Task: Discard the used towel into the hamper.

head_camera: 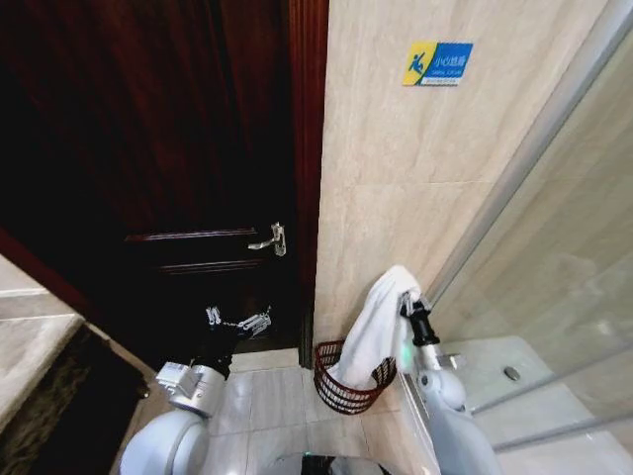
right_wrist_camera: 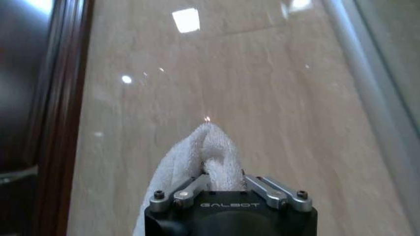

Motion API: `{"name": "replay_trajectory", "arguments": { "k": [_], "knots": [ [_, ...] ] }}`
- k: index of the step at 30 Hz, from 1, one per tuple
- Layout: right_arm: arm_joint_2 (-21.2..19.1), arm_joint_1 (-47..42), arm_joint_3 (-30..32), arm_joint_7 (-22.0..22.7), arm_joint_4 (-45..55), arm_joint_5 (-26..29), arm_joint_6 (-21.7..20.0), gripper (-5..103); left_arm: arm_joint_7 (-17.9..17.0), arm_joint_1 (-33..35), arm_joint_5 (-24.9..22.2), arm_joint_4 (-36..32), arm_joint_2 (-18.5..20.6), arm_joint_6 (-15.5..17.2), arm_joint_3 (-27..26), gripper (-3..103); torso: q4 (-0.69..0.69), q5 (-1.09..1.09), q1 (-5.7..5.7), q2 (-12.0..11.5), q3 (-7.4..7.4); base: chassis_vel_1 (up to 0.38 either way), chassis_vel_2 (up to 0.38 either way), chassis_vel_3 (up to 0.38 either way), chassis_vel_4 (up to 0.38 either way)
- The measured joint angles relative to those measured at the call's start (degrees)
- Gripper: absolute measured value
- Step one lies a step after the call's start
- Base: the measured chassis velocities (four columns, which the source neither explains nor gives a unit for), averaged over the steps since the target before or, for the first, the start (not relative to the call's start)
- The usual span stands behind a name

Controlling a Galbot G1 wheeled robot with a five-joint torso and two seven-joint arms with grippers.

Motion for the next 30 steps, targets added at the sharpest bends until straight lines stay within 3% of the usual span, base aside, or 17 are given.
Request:
{"name": "replay_trajectory", "arguments": {
  "k": [5, 14, 30],
  "knots": [
    [0.0, 1.6, 0.0, -1.7, -4.9, 0.1, 1.1, 9, 0.0, 0.0, 0.0, 0.0, 0.0, 0.0, 0.0, 100, 0.06, 0.02, -0.06, 0.0, -0.02, 0.048, -0.009, -0.031, 0.032],
    [1.1, 3.3, -0.6, -1.2, -10.0, 0.2, 2.0, 9, 0.0, 0.0, 0.0, 0.0, 0.0, 0.0, 0.0, 100, 0.04, 0.03, -0.01, 0.0, -0.01, 0.008, -0.001, -0.001, 0.005],
    [2.4, 8.8, -1.4, -1.8, -26.9, -3.0, 9.6, 9, 0.0, 0.0, 0.0, 0.0, 0.0, 0.0, 0.0, 100, 0.04, 0.03, -0.01, 0.0, -0.01, 0.0, 0.0, 0.0, 0.0]
  ]
}}
